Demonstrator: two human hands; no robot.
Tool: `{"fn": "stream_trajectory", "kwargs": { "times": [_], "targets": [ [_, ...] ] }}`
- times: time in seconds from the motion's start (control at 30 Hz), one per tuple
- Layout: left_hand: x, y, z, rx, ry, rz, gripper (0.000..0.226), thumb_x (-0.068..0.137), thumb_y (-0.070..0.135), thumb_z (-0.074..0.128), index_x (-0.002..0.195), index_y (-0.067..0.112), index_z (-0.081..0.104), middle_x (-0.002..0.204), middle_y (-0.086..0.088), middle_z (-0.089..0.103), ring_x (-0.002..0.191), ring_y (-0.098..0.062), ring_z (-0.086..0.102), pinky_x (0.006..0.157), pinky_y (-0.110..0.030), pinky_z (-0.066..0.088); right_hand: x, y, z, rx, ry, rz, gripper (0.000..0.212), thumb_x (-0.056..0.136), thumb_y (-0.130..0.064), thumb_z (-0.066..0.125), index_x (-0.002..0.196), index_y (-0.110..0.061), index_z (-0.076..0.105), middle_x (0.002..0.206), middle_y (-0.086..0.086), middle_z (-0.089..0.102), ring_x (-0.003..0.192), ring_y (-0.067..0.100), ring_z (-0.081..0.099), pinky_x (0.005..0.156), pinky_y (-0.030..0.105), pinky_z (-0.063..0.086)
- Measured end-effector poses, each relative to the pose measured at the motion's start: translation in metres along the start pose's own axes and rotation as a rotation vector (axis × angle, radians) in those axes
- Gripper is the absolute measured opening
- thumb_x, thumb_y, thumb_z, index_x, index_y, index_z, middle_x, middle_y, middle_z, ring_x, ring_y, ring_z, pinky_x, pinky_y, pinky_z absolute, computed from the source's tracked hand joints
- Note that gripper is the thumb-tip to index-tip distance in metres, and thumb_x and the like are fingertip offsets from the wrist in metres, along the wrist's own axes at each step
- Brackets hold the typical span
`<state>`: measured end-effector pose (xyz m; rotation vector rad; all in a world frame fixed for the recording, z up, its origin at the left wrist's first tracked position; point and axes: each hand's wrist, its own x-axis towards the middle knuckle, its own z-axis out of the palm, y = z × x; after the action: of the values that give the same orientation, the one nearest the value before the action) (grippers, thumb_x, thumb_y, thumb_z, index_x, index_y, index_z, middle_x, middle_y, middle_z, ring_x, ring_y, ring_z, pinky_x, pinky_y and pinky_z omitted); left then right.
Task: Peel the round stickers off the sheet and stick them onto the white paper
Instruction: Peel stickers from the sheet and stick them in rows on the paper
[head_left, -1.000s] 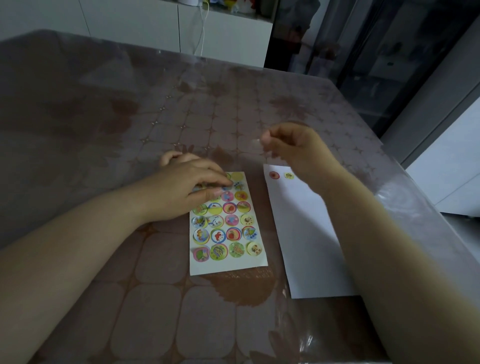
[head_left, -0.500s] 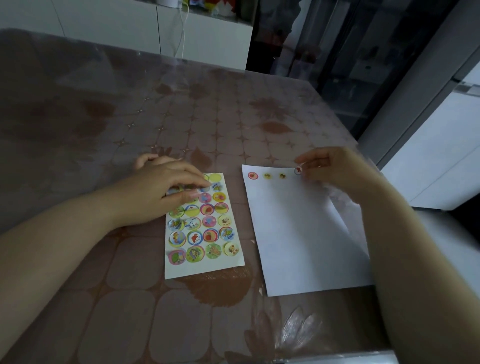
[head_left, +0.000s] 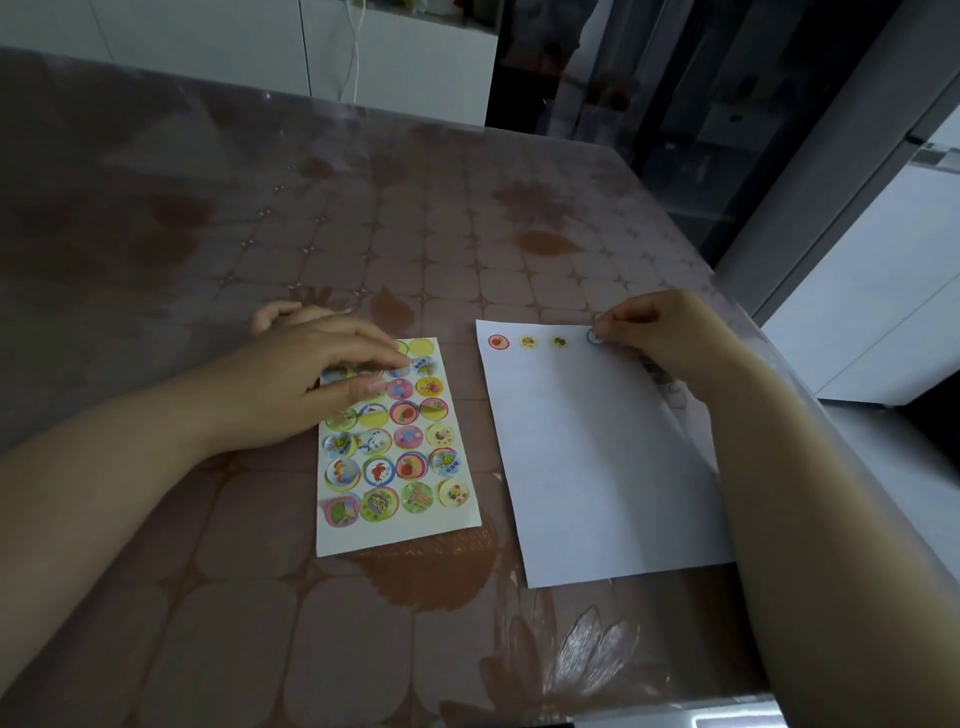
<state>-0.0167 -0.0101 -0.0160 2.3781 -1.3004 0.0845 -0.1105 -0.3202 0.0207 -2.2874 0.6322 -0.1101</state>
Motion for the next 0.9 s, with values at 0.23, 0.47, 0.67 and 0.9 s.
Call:
{"fn": "stream_trajectory", "kwargs": {
  "times": [0.23,0.47,0.67,0.9],
  "targets": [
    [0.000,-0.001,0.000,0.002,-0.006,0.007,0.052,0.071,0.072,0.024,0.112,0.052,0.051,0.114,0.056,0.029,0.111,0.023,0.022,0.096,-0.008,-0.010,0.001,-0.002,0.005,-0.004,0.016,0.019,0.007,0.077,-0.028,0.072,0.081,-0.023,0.071,0.074,-0.009,0.061,0.060,0.010,0.049,0.047,0.021,0.037],
    [-0.001,0.000,-0.001,-0.017,-0.006,0.007,0.053,0.072,0.071,0.025,0.111,0.050,0.052,0.115,0.054,0.031,0.111,0.026,0.024,0.096,-0.007,-0.008,0.007,-0.001,0.007,-0.008,0.045,0.031,0.027,0.073,-0.025,0.076,0.094,-0.023,0.060,0.081,-0.005,0.052,0.065,0.012,0.049,0.049,0.022,0.036],
    [-0.003,0.000,-0.005,-0.100,0.016,-0.019,0.053,0.071,0.067,0.031,0.115,0.045,0.051,0.121,0.036,0.041,0.114,0.024,0.027,0.100,-0.022,0.003,0.005,-0.003,0.017,-0.051,0.087,-0.029,0.006,0.079,-0.021,0.069,0.081,-0.018,0.065,0.071,-0.005,0.056,0.066,0.011,0.049,0.054,0.020,0.036],
    [-0.010,-0.009,-0.024,-0.006,0.081,-0.072,0.057,0.066,0.066,0.031,0.116,0.043,0.050,0.116,0.030,0.045,0.113,0.011,0.034,0.098,-0.025,0.009,-0.010,-0.033,0.014,-0.112,0.167,-0.286,0.016,0.086,-0.020,0.061,0.082,-0.005,0.065,0.085,0.013,0.066,0.068,0.017,0.056,0.057,0.017,0.041]
  ]
}}
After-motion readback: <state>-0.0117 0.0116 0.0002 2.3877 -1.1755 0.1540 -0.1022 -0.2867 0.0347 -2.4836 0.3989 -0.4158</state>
